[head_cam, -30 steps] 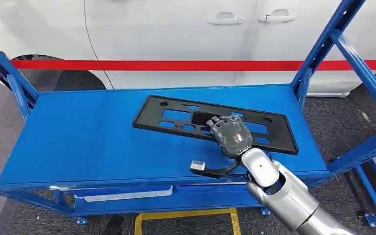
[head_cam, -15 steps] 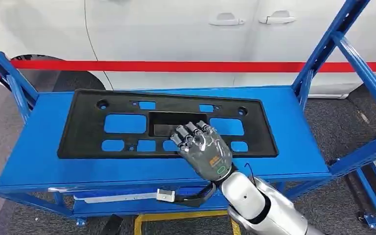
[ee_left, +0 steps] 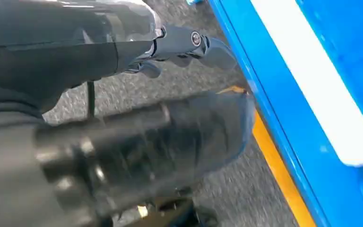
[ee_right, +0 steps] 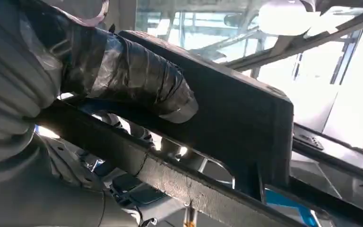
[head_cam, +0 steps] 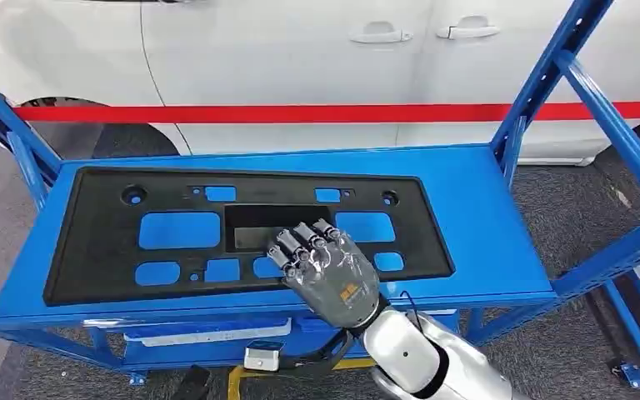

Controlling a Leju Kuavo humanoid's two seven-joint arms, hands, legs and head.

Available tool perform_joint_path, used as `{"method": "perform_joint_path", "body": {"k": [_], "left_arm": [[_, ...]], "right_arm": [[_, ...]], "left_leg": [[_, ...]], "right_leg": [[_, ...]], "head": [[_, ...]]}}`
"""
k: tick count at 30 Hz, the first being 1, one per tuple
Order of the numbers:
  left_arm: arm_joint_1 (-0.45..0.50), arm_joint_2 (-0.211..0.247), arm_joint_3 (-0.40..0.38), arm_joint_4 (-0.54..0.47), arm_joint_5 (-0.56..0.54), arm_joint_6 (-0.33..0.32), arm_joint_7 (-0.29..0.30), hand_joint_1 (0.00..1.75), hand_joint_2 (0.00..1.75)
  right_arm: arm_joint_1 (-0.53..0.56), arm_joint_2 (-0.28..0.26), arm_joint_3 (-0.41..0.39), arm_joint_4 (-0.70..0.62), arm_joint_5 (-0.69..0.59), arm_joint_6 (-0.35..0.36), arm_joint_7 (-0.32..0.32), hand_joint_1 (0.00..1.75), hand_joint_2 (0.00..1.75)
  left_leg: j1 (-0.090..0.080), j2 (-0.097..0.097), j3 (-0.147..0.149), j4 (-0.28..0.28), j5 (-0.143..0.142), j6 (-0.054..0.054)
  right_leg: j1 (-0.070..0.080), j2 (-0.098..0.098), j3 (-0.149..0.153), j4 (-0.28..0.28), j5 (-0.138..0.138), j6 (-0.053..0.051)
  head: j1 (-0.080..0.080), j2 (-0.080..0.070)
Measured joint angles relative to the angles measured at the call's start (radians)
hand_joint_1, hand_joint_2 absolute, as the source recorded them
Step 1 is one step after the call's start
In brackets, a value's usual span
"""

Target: Take the parts from the cabinet and place them on the table.

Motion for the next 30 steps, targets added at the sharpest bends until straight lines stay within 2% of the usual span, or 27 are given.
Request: {"method": "perform_joint_path", "body": {"k": [1,2,4,5,6,7,8,9,10,11,14,15,16,17,19,20,21,22,23,25,26,27,30], "left_arm": [[0.001,0.0,0.0,0.0,0.0,-0.005,-0.005,0.0,1.75],[0.001,0.001,0.0,0.0,-0.001,-0.008,-0.011,0.0,1.75],[0.003,0.002,0.0,0.0,-0.005,-0.01,-0.015,0.0,1.75],[0.005,0.002,0.0,0.0,-0.005,-0.01,-0.015,0.0,1.75],[0.008,0.002,0.0,0.0,-0.003,-0.01,-0.014,0.0,1.75],[0.009,0.003,0.0,0.0,0.0,-0.007,-0.014,0.0,1.75],[0.009,0.004,0.0,0.0,0.001,0.002,-0.004,0.0,1.75],[0.008,0.004,0.0,0.0,0.001,0.017,0.012,0.0,1.75],[0.008,0.004,0.0,0.0,0.0,0.033,0.028,0.0,1.75],[0.007,0.004,0.0,0.0,-0.004,0.051,0.046,0.0,1.75],[0.011,0.004,0.001,0.0,-0.006,0.072,0.063,0.0,1.75],[0.012,0.004,0.001,0.0,-0.006,0.076,0.065,0.0,1.75],[0.011,0.002,0.002,0.0,-0.006,0.083,0.067,0.0,1.75],[0.01,0.002,0.002,0.0,-0.006,0.088,0.068,0.0,1.75],[0.01,0.0,0.002,0.0,-0.007,0.103,0.073,0.0,1.75],[0.01,0.0,0.002,0.0,-0.007,0.107,0.075,0.0,1.75],[0.011,0.0,0.002,0.0,-0.007,0.11,0.076,0.0,1.75],[0.011,0.0,0.002,0.0,-0.007,0.111,0.077,0.0,1.75],[0.011,0.0,0.003,0.0,-0.007,0.112,0.077,0.0,1.75],[0.011,-0.002,0.003,0.0,-0.008,0.113,0.078,0.0,1.75],[0.01,-0.003,0.003,0.0,-0.009,0.113,0.08,0.0,1.75],[0.01,-0.003,0.003,0.0,-0.009,0.115,0.082,0.0,1.75],[0.012,-0.005,0.003,0.0,-0.01,0.122,0.085,0.0,1.75]], "right_arm": [[0.0,0.005,0.001,0.0,-0.004,0.0,0.002,1.75,1.75],[-0.001,0.01,0.002,0.0,-0.008,0.0,0.003,1.75,1.75],[-0.001,0.016,0.005,0.003,-0.016,0.0,0.003,1.75,1.75],[-0.001,0.016,0.006,0.005,-0.019,0.0,0.002,1.75,1.75],[0.0,0.016,0.007,0.009,-0.022,0.0,0.003,1.75,1.75],[0.001,0.016,0.008,0.011,-0.024,0.0,0.003,1.75,1.75],[0.001,0.016,0.008,0.013,-0.026,-0.001,0.004,1.75,1.75],[0.001,0.017,0.008,0.013,-0.028,-0.001,0.006,1.75,1.75],[0.001,0.018,0.008,0.015,-0.032,-0.001,0.009,1.75,1.75],[0.001,0.019,0.008,0.018,-0.035,-0.002,0.012,1.75,1.75],[0.004,0.019,0.008,0.027,-0.037,-0.002,0.016,1.75,1.75],[0.004,0.019,0.008,0.028,-0.038,-0.002,0.018,1.75,1.75],[0.005,0.019,0.007,0.03,-0.041,-0.003,0.021,1.75,1.75],[0.004,0.019,0.007,0.03,-0.042,-0.003,0.021,1.75,1.75],[0.006,0.019,0.005,0.034,-0.043,-0.005,0.021,1.75,1.75],[0.009,0.018,0.005,0.036,-0.044,-0.005,0.021,1.75,1.75],[0.012,0.016,0.004,0.039,-0.044,-0.005,0.021,1.75,1.75],[0.013,0.015,0.004,0.042,-0.044,-0.005,0.021,1.75,1.75],[0.013,0.014,0.004,0.043,-0.044,-0.005,0.021,1.75,1.75],[0.013,0.014,0.003,0.043,-0.044,-0.005,0.021,1.75,1.75],[0.012,0.014,0.003,0.044,-0.045,-0.006,0.021,1.75,1.75],[0.012,0.014,0.003,0.043,-0.046,-0.006,0.021,1.75,1.75],[0.014,0.013,0.002,0.044,-0.051,-0.007,0.021,1.75,1.75]], "left_leg": [[0.002,0.002,-0.005,0.017,-0.015,-0.004],[0.002,0.002,-0.03,0.072,-0.054,-0.007],[0.003,0.002,-0.103,0.235,-0.132,-0.012],[0.003,0.002,-0.134,0.301,-0.15,-0.014],[0.003,0.002,-0.144,0.319,-0.144,-0.014],[0.003,0.002,-0.131,0.29,-0.115,-0.013],[0.003,0.002,-0.097,0.219,-0.071,-0.01],[0.003,0.002,-0.049,0.121,-0.022,-0.007],[0.003,0.002,-0.01,0.037,0.012,-0.001],[-0.004,0.001,0.007,0.007,-0.003,0.001],[-0.006,0.0,0.002,0.005,-0.001,0.009],[-0.002,0.0,0.003,0.0,0.003,0.017],[0.005,0.002,0.007,-0.01,0.009,0.025],[0.005,0.003,0.009,-0.011,0.009,0.031],[0.004,0.004,0.008,-0.009,0.008,0.036],[0.004,0.005,0.008,-0.008,0.007,0.036],[0.004,0.005,0.008,-0.007,0.007,0.037],[0.004,0.004,0.009,-0.006,0.005,0.037],[0.004,0.003,0.01,-0.005,0.004,0.037],[0.004,0.001,0.015,-0.002,-0.001,0.032],[0.002,0.001,0.015,-0.002,-0.003,0.028],[-0.002,0.001,0.011,0.003,-0.004,0.023],[-0.001,0.001,0.012,-0.005,0.002,0.008]], "right_leg": [[0.001,-0.001,0.002,-0.004,0.002,-0.004],[0.001,-0.003,0.002,-0.004,0.002,-0.013],[0.004,-0.005,0.002,-0.003,0.001,-0.016],[0.006,-0.005,0.002,-0.003,0.0,-0.016],[0.006,-0.005,0.003,-0.002,0.0,-0.017],[0.007,-0.004,0.004,-0.002,-0.001,-0.018],[0.007,-0.003,0.006,0.0,-0.002,-0.017],[0.007,-0.001,0.008,0.001,-0.005,-0.016],[0.007,0.0,0.009,0.003,-0.008,-0.013],[0.015,0.001,0.006,0.008,-0.01,-0.009],[0.011,0.001,0.004,0.005,-0.006,0.003],[0.014,0.001,0.005,0.004,-0.005,0.008],[0.009,0.001,0.0,0.014,-0.017,0.015],[0.009,-0.001,-0.012,0.044,-0.041,0.019],[0.006,0.0,-0.082,0.196,-0.118,0.025],[0.005,-0.001,-0.119,0.271,-0.145,0.027],[0.004,-0.001,-0.142,0.316,-0.151,0.029],[0.003,-0.001,-0.142,0.308,-0.13,0.029],[0.002,-0.001,-0.117,0.253,-0.09,0.027],[0.002,-0.002,-0.03,0.074,0.0,0.019],[0.004,-0.002,-0.003,0.023,-0.009,0.016],[0.01,0.001,0.0,0.007,-0.005,0.014],[0.014,0.003,-0.005,0.011,-0.002,0.007]], "head": [[0.0,0.0],[0.0,0.0],[0.0,0.0],[0.0,0.0],[0.0,0.0],[0.0,0.0],[0.0,0.0],[0.0,0.0],[0.0,0.0],[0.0,0.0],[0.0,0.0],[0.0,0.0],[0.0,0.0],[0.001,0.0],[0.001,0.0],[0.001,0.0],[0.0,0.0],[0.001,0.0],[0.0,0.0],[0.0,0.0],[0.001,0.0],[0.0,0.0],[0.0,0.0]]}}
